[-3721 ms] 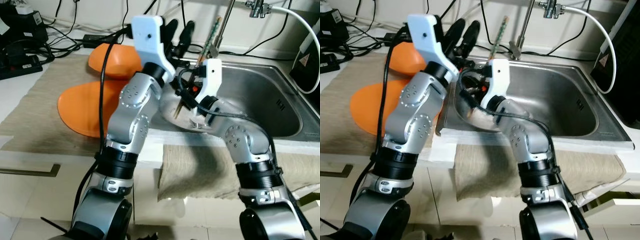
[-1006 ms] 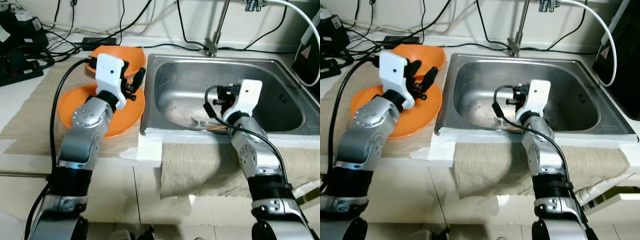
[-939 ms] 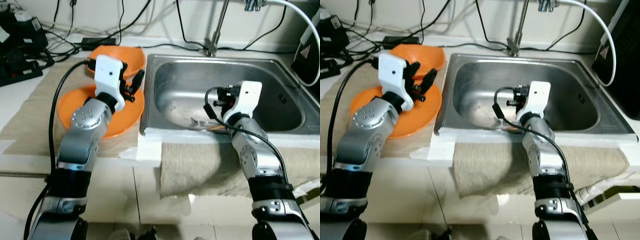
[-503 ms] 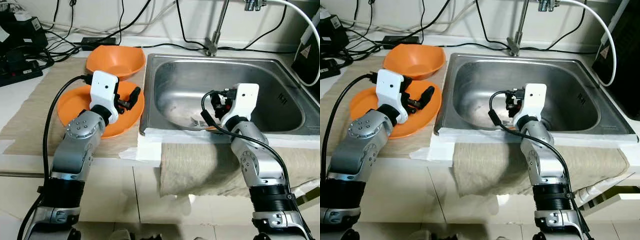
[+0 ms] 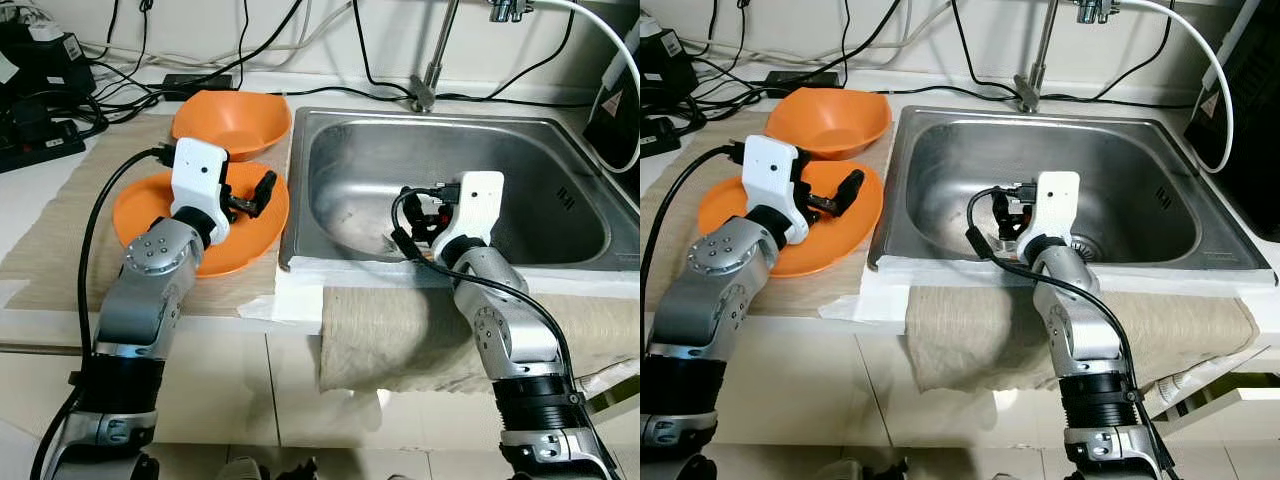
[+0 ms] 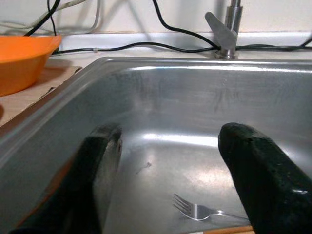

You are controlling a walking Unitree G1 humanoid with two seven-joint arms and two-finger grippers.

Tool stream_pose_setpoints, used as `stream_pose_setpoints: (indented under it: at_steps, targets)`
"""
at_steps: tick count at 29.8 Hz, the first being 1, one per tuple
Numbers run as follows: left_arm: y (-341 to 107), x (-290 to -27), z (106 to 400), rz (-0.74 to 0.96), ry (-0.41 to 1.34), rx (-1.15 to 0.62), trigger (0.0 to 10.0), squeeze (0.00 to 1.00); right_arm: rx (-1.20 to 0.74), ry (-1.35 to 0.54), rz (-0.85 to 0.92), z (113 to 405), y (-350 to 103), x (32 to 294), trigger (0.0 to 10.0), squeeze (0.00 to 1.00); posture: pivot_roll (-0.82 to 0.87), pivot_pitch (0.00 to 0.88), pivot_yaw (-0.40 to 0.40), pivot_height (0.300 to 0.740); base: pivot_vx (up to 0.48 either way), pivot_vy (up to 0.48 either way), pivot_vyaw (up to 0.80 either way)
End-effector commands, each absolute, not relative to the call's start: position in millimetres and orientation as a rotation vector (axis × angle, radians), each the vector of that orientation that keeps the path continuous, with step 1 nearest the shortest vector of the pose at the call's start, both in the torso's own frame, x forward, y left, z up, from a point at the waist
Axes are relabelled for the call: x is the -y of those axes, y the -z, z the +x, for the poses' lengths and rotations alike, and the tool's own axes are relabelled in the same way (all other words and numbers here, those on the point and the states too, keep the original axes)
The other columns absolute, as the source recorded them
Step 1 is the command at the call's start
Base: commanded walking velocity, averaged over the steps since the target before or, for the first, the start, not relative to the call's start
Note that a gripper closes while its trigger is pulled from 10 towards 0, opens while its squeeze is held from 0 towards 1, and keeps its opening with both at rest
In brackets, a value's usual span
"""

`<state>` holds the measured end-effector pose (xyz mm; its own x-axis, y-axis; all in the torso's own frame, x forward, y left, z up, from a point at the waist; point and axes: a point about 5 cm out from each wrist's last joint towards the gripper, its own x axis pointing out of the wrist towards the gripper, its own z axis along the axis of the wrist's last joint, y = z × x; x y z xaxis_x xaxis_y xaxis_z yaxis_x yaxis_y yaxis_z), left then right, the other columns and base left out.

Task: Kitchen organization

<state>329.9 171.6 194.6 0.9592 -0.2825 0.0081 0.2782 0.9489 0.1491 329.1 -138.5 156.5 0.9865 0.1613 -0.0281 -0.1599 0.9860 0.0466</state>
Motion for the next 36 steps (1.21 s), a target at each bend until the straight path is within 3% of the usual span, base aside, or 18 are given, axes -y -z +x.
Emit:
stream_pose_setpoints:
  at_steps: [1, 11, 20, 21, 36]
  targets:
    - [-202.0, -181.5, 332.4, 0.149, 0.248, 0.036, 10.0, 0.00, -0.004, -0.164, -0.001, 333.4, -166.2, 139.8, 10.0, 0.00, 0.06, 0.000, -0.043, 0.732, 0.000, 0.000, 0.00]
    - [-196.4, -222.9, 340.8, 0.178, 0.140, -0.038, 10.0, 0.00, 0.030, -0.229, 0.002, 332.9, -170.3, 131.8, 10.0, 0.00, 0.07, 0.000, -0.045, 0.732, 0.000, 0.000, 0.00]
    - [-201.9, -226.9, 339.4, 0.198, 0.131, 0.002, 10.0, 0.00, 0.017, -0.242, 0.016, 331.2, -166.2, 128.4, 10.0, 0.00, 0.07, 0.000, -0.050, 0.732, 0.000, 0.000, 0.00]
    - [-204.5, -227.3, 339.2, 0.186, 0.122, 0.022, 0.0, 0.00, 0.013, -0.242, 0.019, 331.5, -165.4, 128.1, 10.0, 0.00, 0.07, 0.000, -0.052, 0.732, 0.000, 0.000, 0.00]
    - [-196.2, -208.4, 340.7, 0.165, 0.170, 0.041, 0.0, 0.00, 0.010, -0.254, -0.001, 335.4, -167.2, 127.0, 10.0, 0.00, 0.06, 0.000, -0.070, 0.732, 0.000, 0.000, 0.00]
